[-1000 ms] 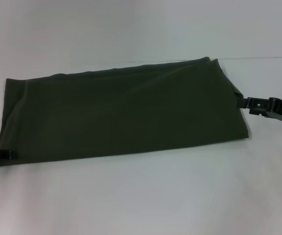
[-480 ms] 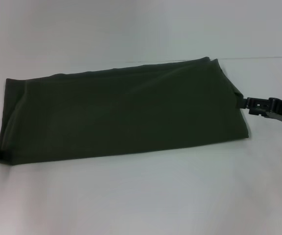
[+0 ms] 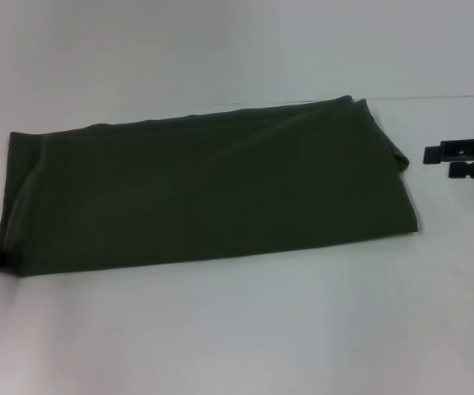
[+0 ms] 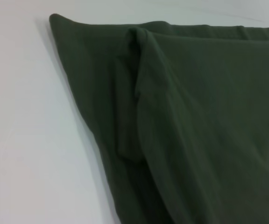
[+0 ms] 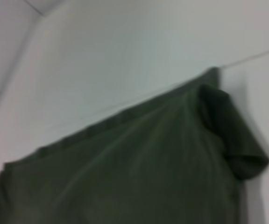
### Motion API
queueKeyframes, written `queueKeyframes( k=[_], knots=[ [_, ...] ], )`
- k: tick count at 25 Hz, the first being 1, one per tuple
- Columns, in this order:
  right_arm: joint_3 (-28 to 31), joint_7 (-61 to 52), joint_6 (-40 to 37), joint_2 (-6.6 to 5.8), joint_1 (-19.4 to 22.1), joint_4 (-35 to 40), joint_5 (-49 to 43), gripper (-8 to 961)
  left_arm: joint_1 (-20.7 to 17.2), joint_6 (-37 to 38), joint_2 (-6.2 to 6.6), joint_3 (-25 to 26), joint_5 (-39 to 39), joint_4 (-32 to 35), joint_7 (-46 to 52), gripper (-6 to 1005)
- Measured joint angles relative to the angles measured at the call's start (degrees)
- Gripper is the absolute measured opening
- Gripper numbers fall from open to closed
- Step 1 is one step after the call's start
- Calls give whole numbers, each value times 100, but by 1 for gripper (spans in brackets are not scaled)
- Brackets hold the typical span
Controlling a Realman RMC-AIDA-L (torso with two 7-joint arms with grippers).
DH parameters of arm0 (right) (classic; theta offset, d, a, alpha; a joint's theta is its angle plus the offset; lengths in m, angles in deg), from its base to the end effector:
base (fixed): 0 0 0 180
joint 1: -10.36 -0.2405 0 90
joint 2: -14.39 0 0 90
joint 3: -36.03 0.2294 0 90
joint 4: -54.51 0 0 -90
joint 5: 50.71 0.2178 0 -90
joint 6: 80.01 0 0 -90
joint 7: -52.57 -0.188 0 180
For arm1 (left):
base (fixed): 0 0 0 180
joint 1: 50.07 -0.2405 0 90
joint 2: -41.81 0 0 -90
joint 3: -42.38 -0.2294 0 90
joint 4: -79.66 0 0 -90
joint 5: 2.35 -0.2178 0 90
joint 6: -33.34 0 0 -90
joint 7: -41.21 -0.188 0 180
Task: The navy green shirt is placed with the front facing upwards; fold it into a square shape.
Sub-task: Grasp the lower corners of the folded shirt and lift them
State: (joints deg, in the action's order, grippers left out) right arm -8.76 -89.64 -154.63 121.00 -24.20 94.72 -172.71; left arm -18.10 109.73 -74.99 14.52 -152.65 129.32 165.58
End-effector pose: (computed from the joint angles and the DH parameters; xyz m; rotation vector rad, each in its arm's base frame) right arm 0.2808 0.4110 0.0626 -2.0481 1.7243 0.4784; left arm -0.3440 0.3625 0.0448 -2.1163 -1.4888 -0.0757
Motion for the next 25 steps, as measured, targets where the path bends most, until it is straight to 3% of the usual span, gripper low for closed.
queueKeyframes(
  k=[4, 7, 11, 25],
  knots=[
    [28, -1123, -237, -24, -473, 405, -1323, 721, 9, 53, 5, -2, 0, 0, -18, 48],
    [27, -1376, -209, 77, -841, 298, -2063, 720, 14, 70, 7, -2, 0, 0, -25, 47],
    [-33, -1318, 46, 239, -1137, -133, -2321, 719, 18, 77, 8, -3, 1, -6, -40, 47],
    [-250, -1255, 591, 368, -1107, -667, -2408, 716, 20, 88, 9, 0, 1, -9, -45, 44]
  ],
)
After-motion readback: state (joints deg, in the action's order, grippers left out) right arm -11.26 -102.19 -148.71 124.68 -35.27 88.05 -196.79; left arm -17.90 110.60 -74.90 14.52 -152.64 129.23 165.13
